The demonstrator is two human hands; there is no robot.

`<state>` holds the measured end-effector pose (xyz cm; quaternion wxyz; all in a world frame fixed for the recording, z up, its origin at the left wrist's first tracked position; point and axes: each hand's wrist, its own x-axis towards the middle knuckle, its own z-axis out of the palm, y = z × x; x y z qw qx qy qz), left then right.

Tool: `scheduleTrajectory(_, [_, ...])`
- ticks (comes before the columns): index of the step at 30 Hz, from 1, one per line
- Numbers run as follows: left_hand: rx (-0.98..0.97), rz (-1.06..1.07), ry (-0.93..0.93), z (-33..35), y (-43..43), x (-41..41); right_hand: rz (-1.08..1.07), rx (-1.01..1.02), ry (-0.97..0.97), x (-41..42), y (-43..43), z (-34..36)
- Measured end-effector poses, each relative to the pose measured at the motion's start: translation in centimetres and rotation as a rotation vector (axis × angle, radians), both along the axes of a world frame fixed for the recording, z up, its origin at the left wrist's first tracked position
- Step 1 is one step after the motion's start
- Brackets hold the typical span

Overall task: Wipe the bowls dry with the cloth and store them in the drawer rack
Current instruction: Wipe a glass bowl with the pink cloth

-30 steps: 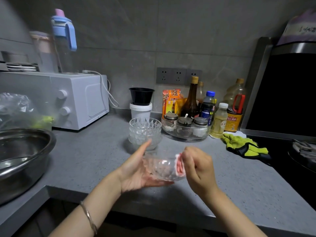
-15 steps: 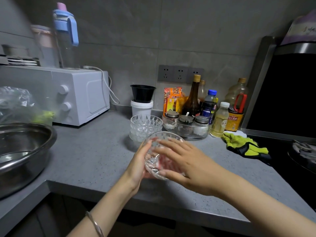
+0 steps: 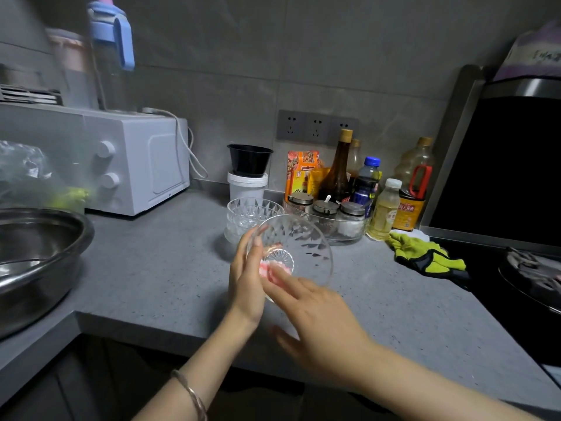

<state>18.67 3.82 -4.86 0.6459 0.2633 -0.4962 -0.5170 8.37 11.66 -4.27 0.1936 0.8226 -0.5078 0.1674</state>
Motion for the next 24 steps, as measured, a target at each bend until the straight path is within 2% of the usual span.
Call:
scheduleTrajectory(2, [-0.016,-0.069,-0.029,0.0,-0.4,0.6,0.118,0.066,-0.049,-1.4,-0.4,0.4])
scheduleTrajectory(6, [-0.009,-0.318,-0.229,0.3,-1.4,2.7,0.165,-0.01,0.349,-5.4,-1.4,1.9])
scheduleTrajectory(8, [0.036,-0.419,-0.319,0.5,-1.9,3.2,0.138,-0.06,0.451,-5.8,-1.6,2.1])
scheduleTrajectory(10, [0.048,-0.459,-0.327,0.8,-2.1,3.4,0.123,-0.182,0.475,-5.2,-1.4,1.4])
scheduleTrajectory(13, [0.044,-0.454,-0.288,0.9,-2.1,3.0,0.085,-0.226,0.279,-3.3,-1.5,0.5])
scheduleTrajectory(16, [0.041,-0.374,-0.209,0.5,-1.2,1.7,0.071,-0.167,-0.132,-1.1,-1.7,-0.2])
scheduleTrajectory(18, [0.036,-0.308,-0.116,0.2,-0.7,0.9,0.102,-0.156,-0.225,-0.4,-1.9,-1.0])
scheduleTrajectory(20, [0.014,-0.276,-0.115,0.4,-0.6,0.8,0.147,-0.152,-0.097,-1.2,-1.6,-1.1])
scheduleTrajectory(24, [0.067,-0.413,-0.265,0.6,-1.6,2.3,0.226,-0.11,0.394,-5.5,-1.2,1.5])
